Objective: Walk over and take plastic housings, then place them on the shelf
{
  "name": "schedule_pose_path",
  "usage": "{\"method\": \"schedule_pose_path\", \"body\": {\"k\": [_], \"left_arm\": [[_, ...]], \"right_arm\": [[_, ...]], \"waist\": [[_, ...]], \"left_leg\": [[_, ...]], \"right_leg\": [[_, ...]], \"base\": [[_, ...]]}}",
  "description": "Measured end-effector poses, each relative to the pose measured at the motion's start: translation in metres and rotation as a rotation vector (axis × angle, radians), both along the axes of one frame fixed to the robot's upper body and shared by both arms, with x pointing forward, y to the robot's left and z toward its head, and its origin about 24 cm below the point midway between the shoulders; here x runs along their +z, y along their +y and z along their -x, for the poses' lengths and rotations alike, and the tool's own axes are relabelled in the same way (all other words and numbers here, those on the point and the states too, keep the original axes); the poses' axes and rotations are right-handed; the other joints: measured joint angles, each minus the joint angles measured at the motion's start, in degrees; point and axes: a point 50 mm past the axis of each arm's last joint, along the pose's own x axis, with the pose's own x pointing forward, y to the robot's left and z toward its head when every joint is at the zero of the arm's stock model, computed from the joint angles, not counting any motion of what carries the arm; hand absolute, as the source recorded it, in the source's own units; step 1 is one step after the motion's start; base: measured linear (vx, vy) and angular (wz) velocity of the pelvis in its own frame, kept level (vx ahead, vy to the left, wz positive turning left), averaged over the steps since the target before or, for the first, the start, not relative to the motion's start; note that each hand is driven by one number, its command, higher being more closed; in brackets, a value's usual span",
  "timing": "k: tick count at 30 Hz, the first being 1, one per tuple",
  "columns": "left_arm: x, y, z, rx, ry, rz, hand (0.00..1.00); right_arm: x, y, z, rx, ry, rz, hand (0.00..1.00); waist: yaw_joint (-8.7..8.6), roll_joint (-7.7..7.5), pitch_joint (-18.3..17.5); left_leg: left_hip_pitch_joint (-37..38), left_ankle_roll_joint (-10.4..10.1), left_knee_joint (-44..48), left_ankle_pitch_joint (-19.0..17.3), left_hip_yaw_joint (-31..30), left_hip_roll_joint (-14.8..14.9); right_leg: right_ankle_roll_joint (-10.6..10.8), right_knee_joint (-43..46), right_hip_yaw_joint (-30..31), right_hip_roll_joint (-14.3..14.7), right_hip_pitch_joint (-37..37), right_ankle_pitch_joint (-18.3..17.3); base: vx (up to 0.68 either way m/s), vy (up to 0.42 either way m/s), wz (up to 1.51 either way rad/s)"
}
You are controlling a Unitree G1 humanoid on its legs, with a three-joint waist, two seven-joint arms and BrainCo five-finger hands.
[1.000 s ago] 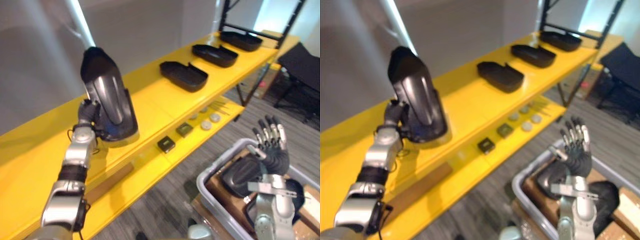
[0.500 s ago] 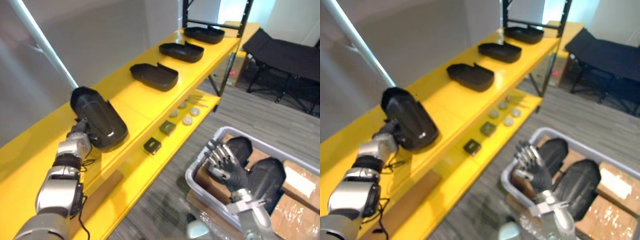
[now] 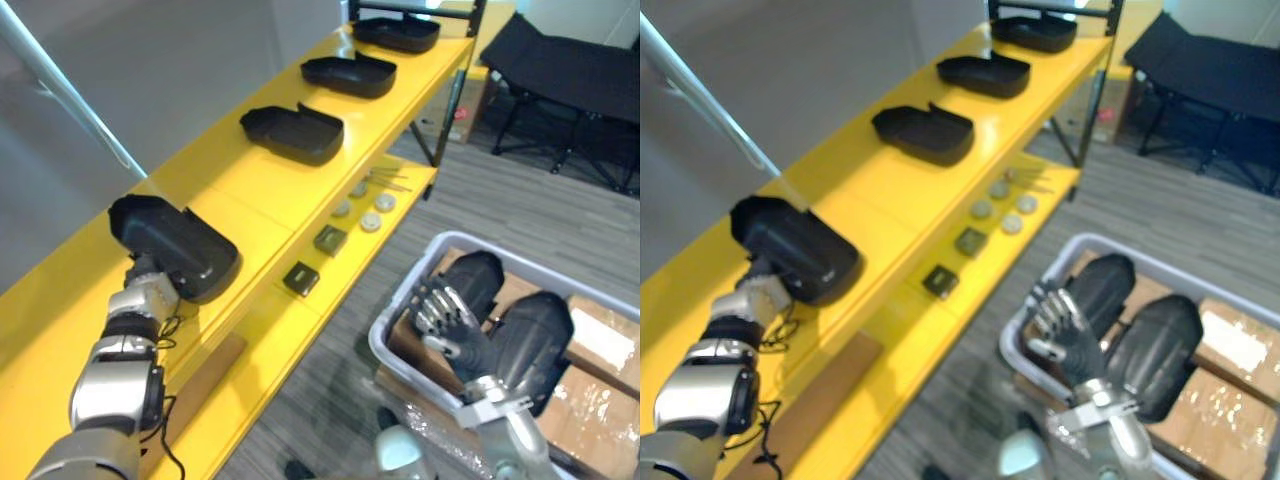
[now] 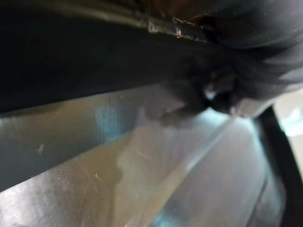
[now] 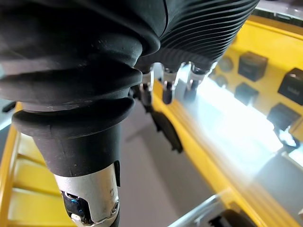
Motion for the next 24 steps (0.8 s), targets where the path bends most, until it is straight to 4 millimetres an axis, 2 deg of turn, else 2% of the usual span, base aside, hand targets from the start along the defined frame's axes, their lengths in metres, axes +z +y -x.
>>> {"method": "schedule_pose_path", "body": {"k": [15,24], "left_arm": [[0.0076,0.003,-0.0024,-0.009,-0.028,-0.019,0.0],[0.0089,0.0075,-0.0004,-0.014,0.013,-0.066,0.0]], "right_arm": [[0.005,-0.0002,0.0011,-0.009,-0.014,-0.018,0.0],[0.0054,0.0011,0.0026,0.034,-0.031,-0.015,0.0]], "waist": [[-0.66,0.65,2.61],[-1.19,0.65,2.64]], "left_leg": [[0.43,0.0,0.01,0.0,-0.26,-0.26],[1.14,-0.01,0.01,-0.01,-0.16,-0.17]], "right_leg": [[0.23,3.09,-0.19,-0.22,-0.84,-2.08],[0.08,3.53,-0.15,-0.1,-0.38,-2.4]], "base": [[0.0,0.0,0.0],[0.0,0.0,0.0]]}}
